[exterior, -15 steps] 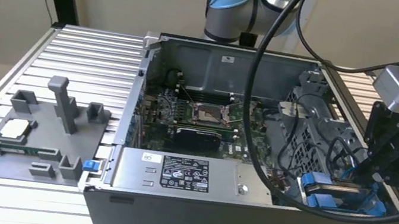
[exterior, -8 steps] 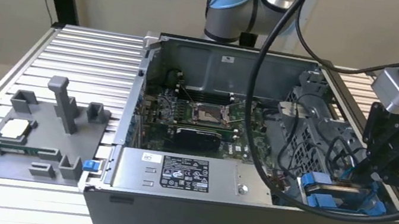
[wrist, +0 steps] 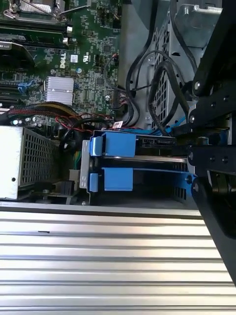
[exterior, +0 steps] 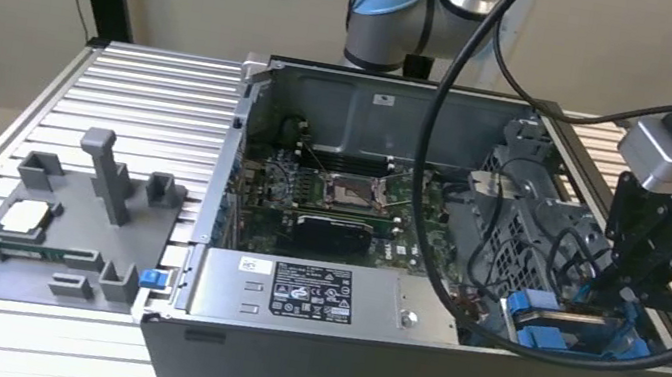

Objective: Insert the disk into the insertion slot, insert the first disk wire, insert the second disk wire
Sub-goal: 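Insert the first disk wire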

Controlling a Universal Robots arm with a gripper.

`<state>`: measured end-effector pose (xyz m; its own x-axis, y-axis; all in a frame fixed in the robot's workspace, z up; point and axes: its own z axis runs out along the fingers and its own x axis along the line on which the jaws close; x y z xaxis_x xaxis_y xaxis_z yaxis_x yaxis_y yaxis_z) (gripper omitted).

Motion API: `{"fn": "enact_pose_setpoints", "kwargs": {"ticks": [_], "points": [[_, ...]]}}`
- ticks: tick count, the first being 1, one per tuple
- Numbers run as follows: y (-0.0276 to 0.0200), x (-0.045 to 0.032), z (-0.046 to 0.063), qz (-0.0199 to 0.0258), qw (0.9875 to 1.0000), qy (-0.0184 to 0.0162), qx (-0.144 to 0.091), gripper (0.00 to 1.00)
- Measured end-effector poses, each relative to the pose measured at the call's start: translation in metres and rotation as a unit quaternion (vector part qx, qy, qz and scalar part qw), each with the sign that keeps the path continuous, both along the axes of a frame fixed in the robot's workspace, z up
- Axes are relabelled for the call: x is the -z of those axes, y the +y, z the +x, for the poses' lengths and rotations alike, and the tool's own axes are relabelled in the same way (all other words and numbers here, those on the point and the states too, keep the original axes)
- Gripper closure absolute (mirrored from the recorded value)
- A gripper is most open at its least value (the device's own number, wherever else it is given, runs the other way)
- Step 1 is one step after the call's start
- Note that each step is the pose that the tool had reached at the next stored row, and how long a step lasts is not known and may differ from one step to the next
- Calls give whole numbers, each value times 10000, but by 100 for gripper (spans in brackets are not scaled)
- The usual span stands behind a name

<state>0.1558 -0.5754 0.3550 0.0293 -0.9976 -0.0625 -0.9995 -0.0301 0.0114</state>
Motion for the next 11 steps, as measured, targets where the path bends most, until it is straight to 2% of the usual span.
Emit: {"fn": "enact_pose_setpoints", "kwargs": {"ticks": [11], "points": [[-17, 20, 1, -4, 10000, 0, 0, 100]]}}
